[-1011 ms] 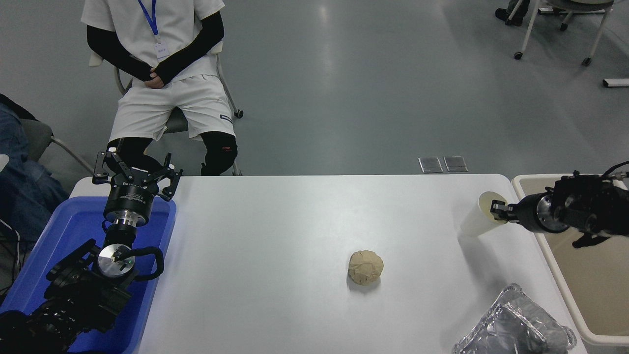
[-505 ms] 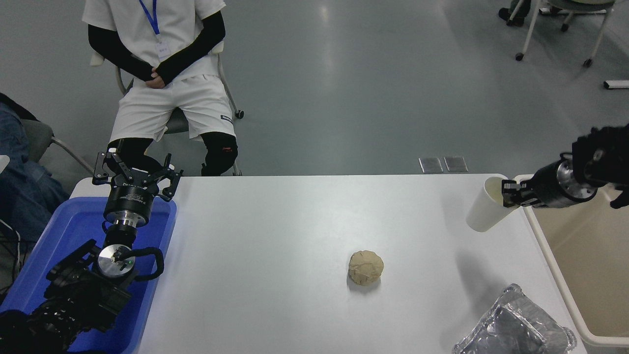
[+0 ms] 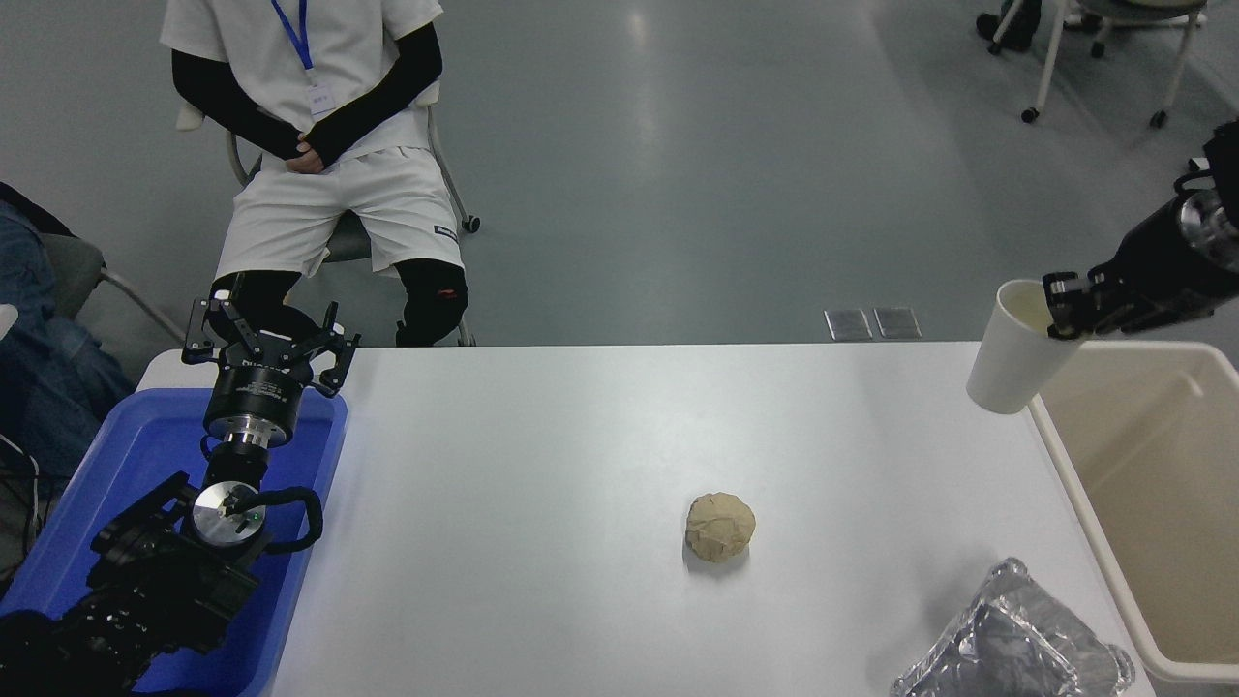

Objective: Pick up paper cup place in dustbin

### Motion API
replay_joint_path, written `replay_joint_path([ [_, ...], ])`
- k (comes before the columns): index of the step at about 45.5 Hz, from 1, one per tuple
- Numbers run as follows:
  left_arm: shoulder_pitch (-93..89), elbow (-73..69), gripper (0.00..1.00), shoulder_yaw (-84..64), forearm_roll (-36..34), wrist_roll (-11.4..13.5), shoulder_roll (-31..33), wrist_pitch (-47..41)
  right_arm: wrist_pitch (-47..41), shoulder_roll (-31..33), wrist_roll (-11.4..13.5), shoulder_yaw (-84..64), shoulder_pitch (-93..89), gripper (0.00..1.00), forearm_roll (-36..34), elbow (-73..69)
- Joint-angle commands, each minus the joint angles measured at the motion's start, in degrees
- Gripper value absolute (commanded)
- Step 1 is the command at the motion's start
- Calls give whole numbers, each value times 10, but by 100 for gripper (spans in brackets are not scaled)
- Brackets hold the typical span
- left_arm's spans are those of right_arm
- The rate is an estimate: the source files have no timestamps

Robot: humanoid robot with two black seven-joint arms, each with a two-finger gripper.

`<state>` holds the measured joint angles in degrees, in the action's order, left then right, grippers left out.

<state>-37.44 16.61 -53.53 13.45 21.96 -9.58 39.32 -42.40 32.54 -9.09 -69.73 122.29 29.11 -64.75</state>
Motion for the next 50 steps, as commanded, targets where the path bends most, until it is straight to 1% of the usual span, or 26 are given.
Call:
replay_joint_path([
  [1, 0, 0, 99, 0, 0, 0, 0, 0, -26, -1, 0, -22, 94, 0, 11, -10],
  [13, 0, 0, 99, 0, 0, 1, 0, 0, -26, -3, 0, -36, 125, 0, 9, -11],
  [18, 0, 0, 99, 0, 0, 0, 0, 0, -26, -18, 0, -63, 130, 0, 2, -8],
  [25, 0, 0, 99, 0, 0, 0, 0, 1, -26, -12, 0, -88, 139, 0, 2, -6],
  [33, 0, 0, 99, 0, 0, 1, 0, 1, -26, 24, 2, -106, 139, 0, 12, -4],
  [37, 0, 0, 99, 0, 0, 0, 0, 0, -26, 47, 14, -117, 137, 0, 29, -4],
  [40, 0, 0, 99, 0, 0, 0, 0, 1, -26, 75, 21, -117, 137, 0, 42, -2],
  [44, 0, -1, 99, 0, 0, 1, 0, 0, -26, 120, 21, -116, 135, 0, 63, 11],
  [50, 0, 0, 99, 0, 0, 0, 0, 0, -26, 166, 21, -105, 96, 0, 82, 58],
])
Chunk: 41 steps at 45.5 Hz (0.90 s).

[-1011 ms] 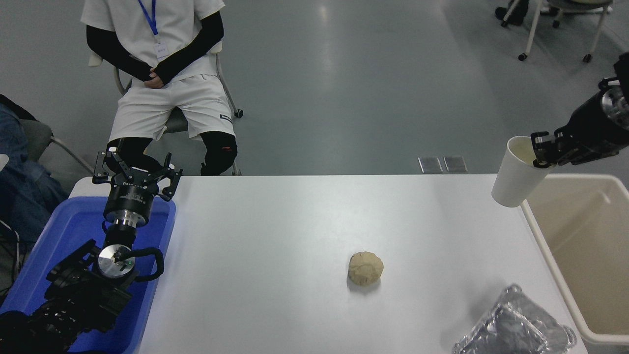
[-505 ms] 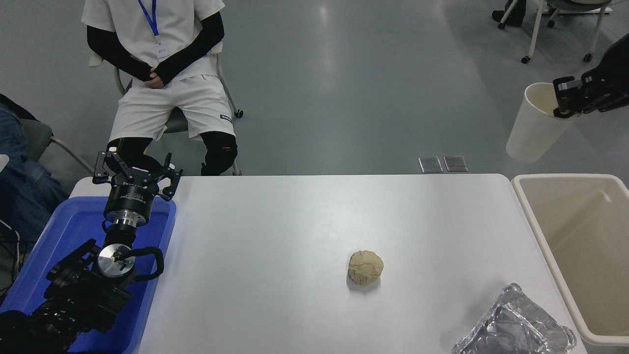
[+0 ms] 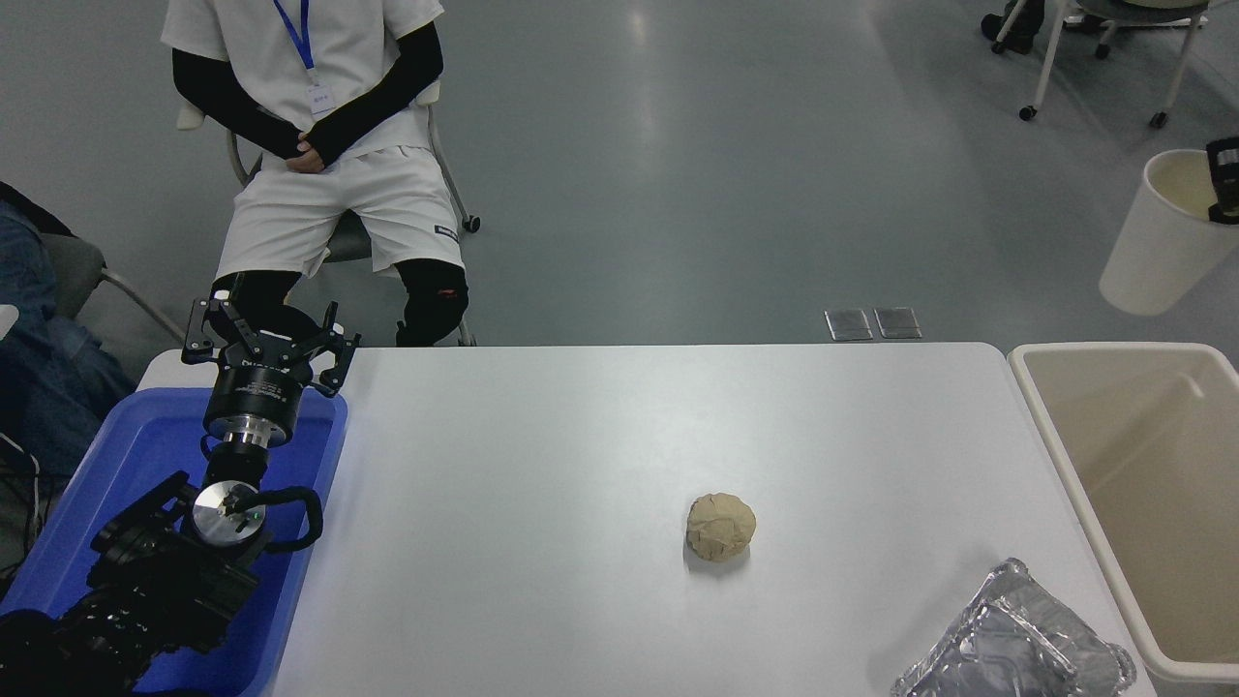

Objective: Pick up paper cup place in dustbin

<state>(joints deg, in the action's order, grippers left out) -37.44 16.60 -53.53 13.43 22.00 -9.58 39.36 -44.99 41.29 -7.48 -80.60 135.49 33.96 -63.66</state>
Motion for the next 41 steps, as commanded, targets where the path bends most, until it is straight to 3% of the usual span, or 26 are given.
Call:
replay_joint_path([
  [1, 0, 0, 99, 0, 1, 1, 0, 0, 0, 82, 5, 8, -47, 0, 34, 55],
  [17, 0, 0, 99, 0, 1, 1, 0, -1, 0, 131, 5, 230, -301, 0, 34, 251],
  [35, 0, 0, 99, 0, 1, 1, 0, 0, 0, 114, 5, 391, -541, 0, 26, 391],
  [41, 0, 0, 99, 0, 0, 1, 0, 0, 40, 112, 5, 445, -617, 0, 25, 413],
])
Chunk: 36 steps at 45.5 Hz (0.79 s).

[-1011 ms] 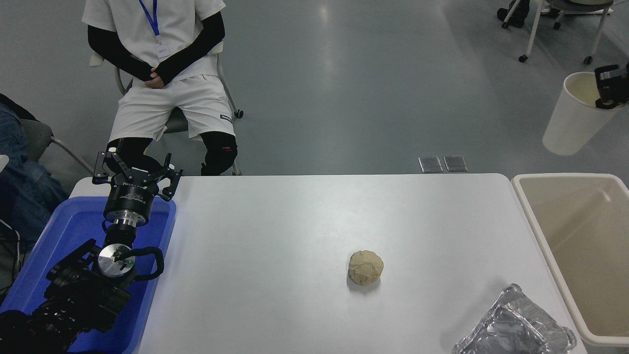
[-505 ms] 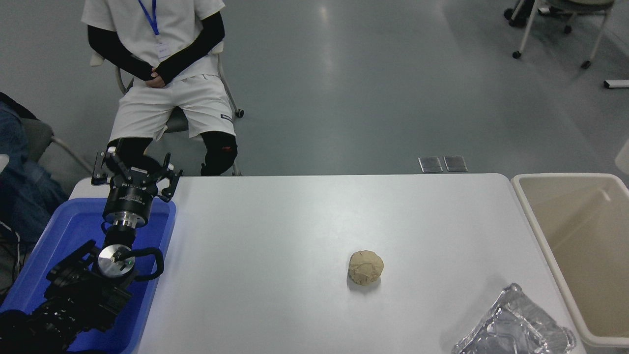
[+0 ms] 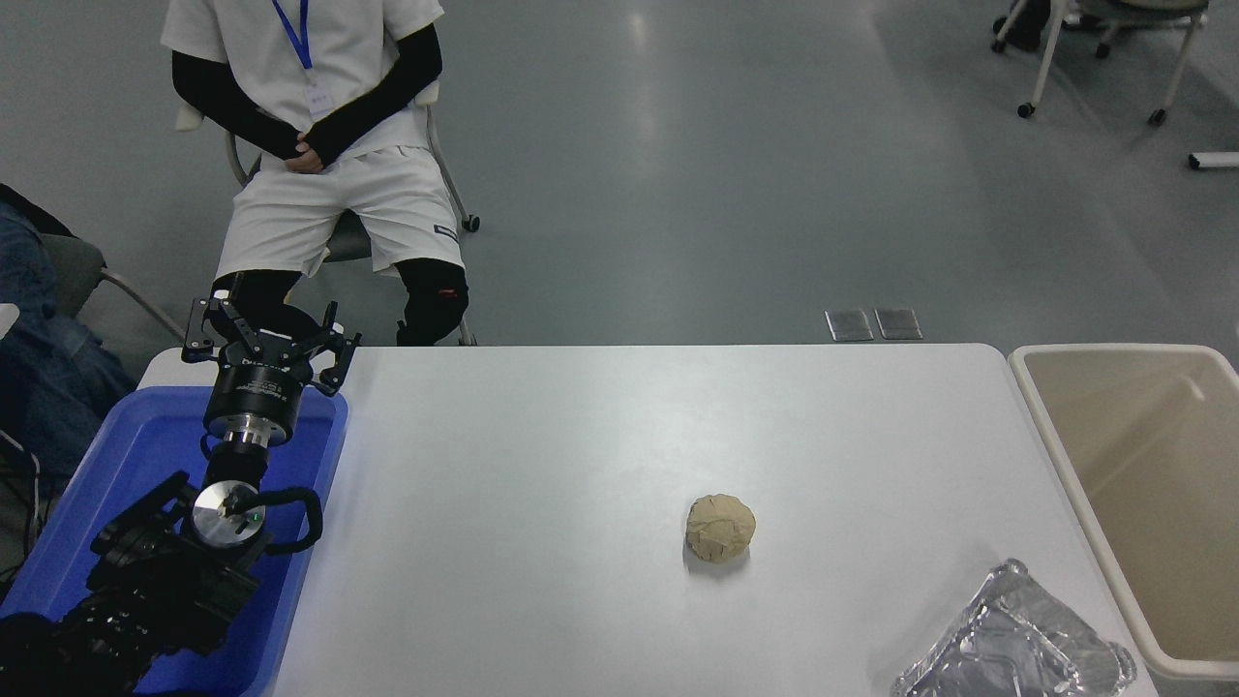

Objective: Pick up paper cup place in dustbin

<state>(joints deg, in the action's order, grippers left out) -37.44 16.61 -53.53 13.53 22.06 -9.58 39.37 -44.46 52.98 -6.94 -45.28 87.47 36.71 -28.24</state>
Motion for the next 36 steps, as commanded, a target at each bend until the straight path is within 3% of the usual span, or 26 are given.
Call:
replay_joint_path([
  [1, 0, 0, 99, 0, -1, 0, 0, 0, 45, -6, -1, 100, -150, 0, -2, 64],
  [12, 0, 0, 99, 0, -1, 0, 0, 0, 170, -52, -1, 193, -292, 0, -44, 112],
  [30, 0, 0, 99, 0, -1, 0, 0, 0, 369, -159, 0, 195, -454, 0, -133, 173],
  [36, 0, 0, 99, 0, -1, 0, 0, 0, 399, -184, 0, 195, -476, 0, -160, 174],
])
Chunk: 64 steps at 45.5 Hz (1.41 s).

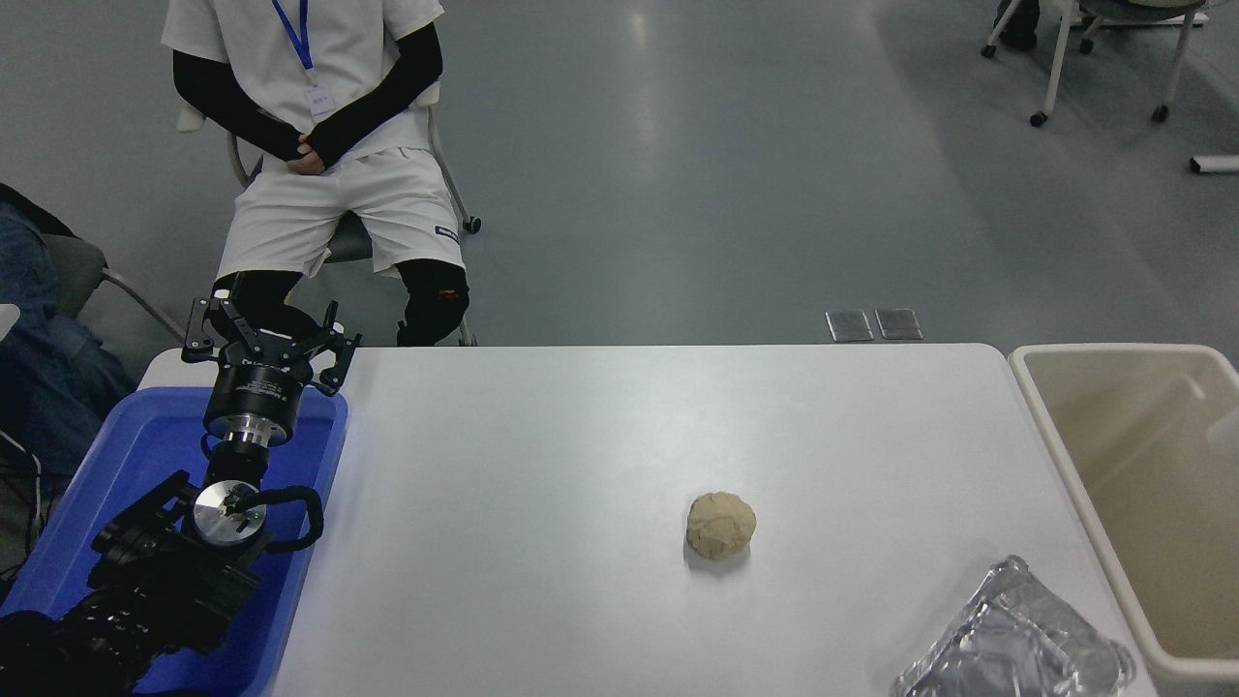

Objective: Pick up paper cup place in dustbin

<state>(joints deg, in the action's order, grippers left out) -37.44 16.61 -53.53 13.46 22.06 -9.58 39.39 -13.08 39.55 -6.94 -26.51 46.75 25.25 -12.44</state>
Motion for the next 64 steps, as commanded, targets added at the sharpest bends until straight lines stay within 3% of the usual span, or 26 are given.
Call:
replay_joint_path([
  [1, 0, 0, 99, 0, 1, 0, 0, 0, 88, -52, 0, 8, -71, 0, -49, 16],
  [27, 0, 0, 99, 0, 0, 0, 0, 0, 133, -77, -1, 11, -93, 0, -77, 16],
  [33, 0, 0, 99, 0, 0, 0, 0, 0, 194, -77, -1, 11, -93, 52, -77, 16],
  [40, 0, 0, 99, 0, 0, 0, 0, 0, 249, -78, -1, 11, -93, 84, -77, 15],
  [49, 0, 0, 99, 0, 0, 0, 0, 0, 249, -77, -1, 12, -84, 96, -78, 15],
  [64, 0, 0, 99, 0, 0, 0, 0, 0, 245, -72, -2, 60, -51, 100, -70, -5],
])
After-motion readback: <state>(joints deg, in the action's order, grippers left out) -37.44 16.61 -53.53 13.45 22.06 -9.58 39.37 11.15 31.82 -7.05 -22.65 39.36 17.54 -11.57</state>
